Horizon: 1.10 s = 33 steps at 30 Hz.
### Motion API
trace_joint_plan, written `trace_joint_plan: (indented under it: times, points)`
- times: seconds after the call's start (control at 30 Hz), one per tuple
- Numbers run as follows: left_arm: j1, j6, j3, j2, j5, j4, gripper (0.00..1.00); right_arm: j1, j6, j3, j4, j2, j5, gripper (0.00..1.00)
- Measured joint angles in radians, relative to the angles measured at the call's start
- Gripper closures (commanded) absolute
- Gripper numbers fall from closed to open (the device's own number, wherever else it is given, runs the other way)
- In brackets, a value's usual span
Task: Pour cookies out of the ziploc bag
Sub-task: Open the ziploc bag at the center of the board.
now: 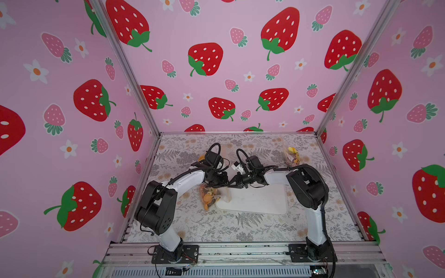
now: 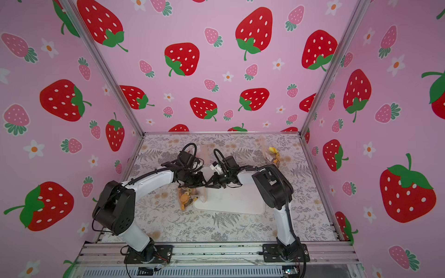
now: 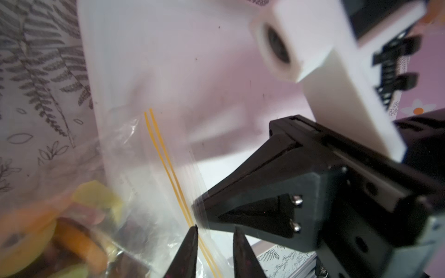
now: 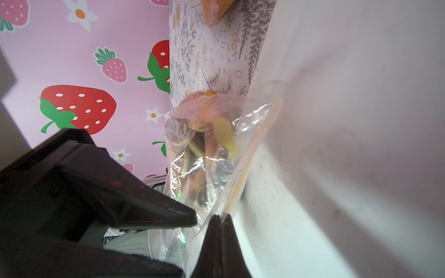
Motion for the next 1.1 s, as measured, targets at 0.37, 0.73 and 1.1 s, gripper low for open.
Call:
trace_joint_plan:
  times: [0.37, 0.73, 1.1]
  points:
    - [-0.004, 0.001, -0.019, -0.016, 0.028, 0.001, 0.81, 0.000, 0.032, -0.007, 0.057, 0.000, -0.007, 1.00]
    - [-0.008, 0.011, -0.019, 0.013, 0.034, -0.006, 1.00, 0.000, 0.034, -0.015, 0.063, 0.000, -0.006, 1.00]
    - [-0.010, 0.007, -0.019, 0.005, -0.005, -0.025, 1.00, 0.000, -0.081, -0.004, -0.120, -0.033, 0.089, 1.00]
